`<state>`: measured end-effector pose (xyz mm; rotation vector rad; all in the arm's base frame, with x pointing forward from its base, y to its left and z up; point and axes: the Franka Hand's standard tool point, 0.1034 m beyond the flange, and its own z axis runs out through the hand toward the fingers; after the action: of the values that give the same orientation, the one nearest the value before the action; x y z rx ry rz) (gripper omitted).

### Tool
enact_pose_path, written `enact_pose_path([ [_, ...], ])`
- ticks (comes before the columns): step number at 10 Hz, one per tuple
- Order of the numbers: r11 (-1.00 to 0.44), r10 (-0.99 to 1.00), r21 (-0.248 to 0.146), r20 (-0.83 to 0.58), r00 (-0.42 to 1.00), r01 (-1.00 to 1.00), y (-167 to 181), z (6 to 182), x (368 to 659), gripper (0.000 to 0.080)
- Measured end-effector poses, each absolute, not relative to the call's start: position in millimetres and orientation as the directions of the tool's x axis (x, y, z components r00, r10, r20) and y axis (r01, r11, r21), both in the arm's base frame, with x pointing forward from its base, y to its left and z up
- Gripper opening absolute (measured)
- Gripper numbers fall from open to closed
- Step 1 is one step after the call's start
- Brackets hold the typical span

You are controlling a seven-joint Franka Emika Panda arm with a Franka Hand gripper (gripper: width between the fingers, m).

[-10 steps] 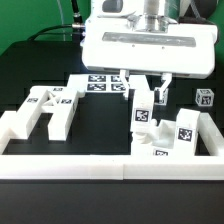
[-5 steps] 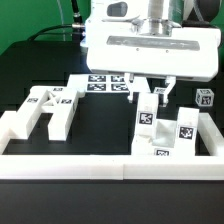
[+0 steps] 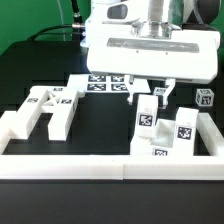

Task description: Assemble chair

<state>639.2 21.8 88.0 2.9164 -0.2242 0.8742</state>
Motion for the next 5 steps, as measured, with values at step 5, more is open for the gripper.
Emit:
enact_pose_path([
  [5,-0.984,-0.103,0.060,0.566,0.818,-0.165,11.9,81.1,638.4,0.0294],
])
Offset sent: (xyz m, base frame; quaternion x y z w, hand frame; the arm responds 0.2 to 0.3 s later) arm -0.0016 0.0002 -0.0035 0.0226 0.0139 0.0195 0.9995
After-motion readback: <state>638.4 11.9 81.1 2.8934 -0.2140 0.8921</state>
